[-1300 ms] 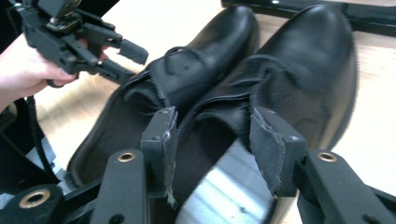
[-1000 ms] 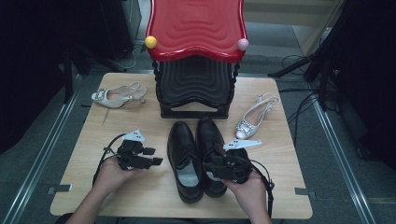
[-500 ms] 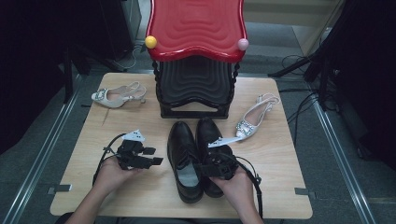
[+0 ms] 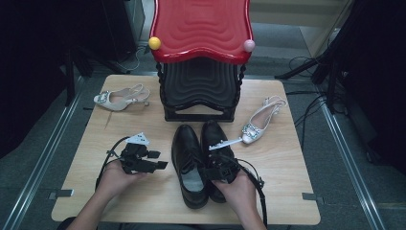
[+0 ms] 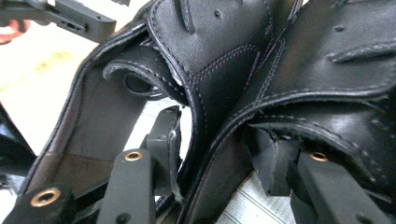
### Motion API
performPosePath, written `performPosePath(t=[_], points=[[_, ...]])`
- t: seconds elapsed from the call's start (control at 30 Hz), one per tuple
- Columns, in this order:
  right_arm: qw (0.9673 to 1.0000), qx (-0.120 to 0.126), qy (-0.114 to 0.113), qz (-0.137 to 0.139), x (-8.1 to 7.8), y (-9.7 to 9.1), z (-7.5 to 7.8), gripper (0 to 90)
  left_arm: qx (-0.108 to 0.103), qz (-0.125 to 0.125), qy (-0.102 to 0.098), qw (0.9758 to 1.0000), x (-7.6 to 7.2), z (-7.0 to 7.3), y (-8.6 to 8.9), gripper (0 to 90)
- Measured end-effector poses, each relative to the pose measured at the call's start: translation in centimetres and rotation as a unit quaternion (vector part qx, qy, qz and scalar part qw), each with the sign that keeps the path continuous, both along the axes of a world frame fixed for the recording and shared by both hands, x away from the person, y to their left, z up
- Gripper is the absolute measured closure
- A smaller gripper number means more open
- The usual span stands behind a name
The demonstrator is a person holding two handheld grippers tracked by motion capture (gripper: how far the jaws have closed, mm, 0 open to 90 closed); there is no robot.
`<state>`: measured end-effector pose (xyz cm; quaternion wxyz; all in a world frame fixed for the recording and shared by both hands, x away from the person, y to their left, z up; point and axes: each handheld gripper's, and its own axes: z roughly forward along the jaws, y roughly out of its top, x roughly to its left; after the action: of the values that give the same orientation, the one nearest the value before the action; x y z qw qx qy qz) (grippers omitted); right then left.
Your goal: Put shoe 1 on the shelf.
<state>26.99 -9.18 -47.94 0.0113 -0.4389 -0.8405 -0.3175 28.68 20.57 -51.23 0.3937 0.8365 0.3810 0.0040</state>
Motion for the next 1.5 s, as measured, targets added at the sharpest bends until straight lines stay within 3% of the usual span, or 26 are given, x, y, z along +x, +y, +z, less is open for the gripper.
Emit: performPosePath(t=[0.2,0.67,0.97,1.23,1.37,1.5], points=[[0.9992,-0.036,0.017,-0.007,0.4,1.0,-0.2,57.6,0.004,-0.004,-0.001,1.0,0.1,0.1,-0.4,40.7],[0.9991,-0.012,0.032,-0.025,0.6,-0.2,-0.3,75.8,-0.015,0.02,-0.011,0.9996,0.4,0.5,1.1,40.7],[0.9991,-0.003,0.041,-0.012,1.0,-1.8,-0.2,82.3,-0.015,0.028,-0.013,0.9994,0.6,0.6,1.7,40.7],[0.9991,0.032,0.021,-0.016,1.2,-3.7,0.8,83.2,-0.014,0.03,-0.009,0.9994,0.7,0.5,2.0,40.8],[0.9968,0.07,0.036,-0.017,1.4,-4.8,1.3,83.2,-0.015,0.031,-0.006,0.9994,0.8,0.6,2.1,40.7],[0.996,0.08,0.032,-0.023,1.3,-5.1,1.9,83.2,-0.017,0.034,-0.005,0.9993,0.8,0.6,2.2,40.5]])
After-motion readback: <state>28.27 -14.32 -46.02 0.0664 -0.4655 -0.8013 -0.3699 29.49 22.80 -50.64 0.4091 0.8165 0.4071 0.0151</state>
